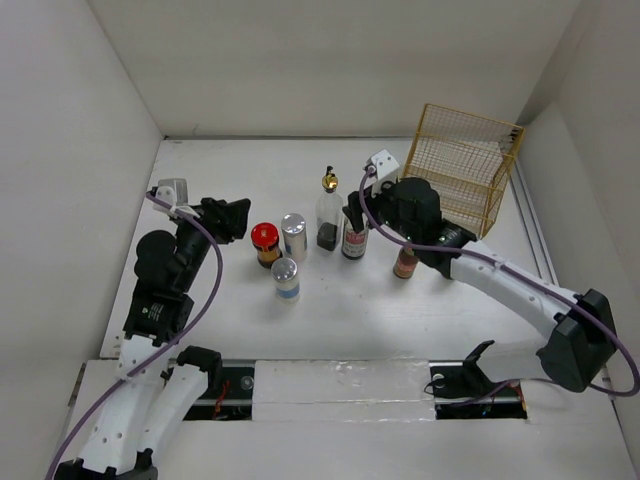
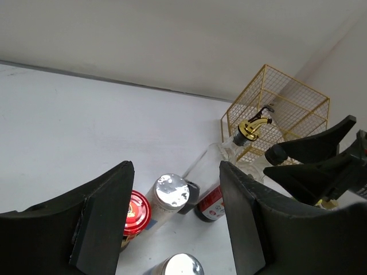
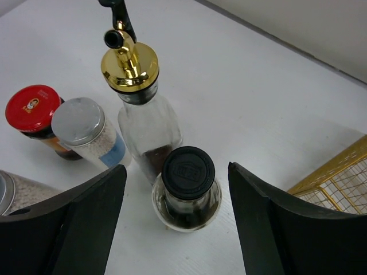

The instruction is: Organize the condiment bottles

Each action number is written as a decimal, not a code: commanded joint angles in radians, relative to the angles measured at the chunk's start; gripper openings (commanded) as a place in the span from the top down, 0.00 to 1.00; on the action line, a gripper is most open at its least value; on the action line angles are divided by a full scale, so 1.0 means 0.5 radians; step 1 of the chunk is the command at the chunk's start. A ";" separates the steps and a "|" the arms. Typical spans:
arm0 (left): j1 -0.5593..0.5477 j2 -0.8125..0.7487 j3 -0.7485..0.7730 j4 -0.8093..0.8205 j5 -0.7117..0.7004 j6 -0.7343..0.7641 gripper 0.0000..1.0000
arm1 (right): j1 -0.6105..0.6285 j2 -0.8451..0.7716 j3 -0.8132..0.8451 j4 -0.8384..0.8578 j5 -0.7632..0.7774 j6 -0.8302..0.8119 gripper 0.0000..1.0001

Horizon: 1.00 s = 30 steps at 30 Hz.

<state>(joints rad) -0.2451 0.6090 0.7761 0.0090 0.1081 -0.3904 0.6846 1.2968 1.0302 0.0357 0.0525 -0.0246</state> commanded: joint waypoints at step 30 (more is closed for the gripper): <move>0.002 -0.003 0.016 0.129 0.124 -0.017 0.43 | -0.341 -0.176 0.584 0.441 -0.050 0.147 0.98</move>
<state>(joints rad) -0.2451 0.6147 0.7761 0.0181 0.1535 -0.3943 0.5568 1.2411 1.1439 0.0769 0.0360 0.0406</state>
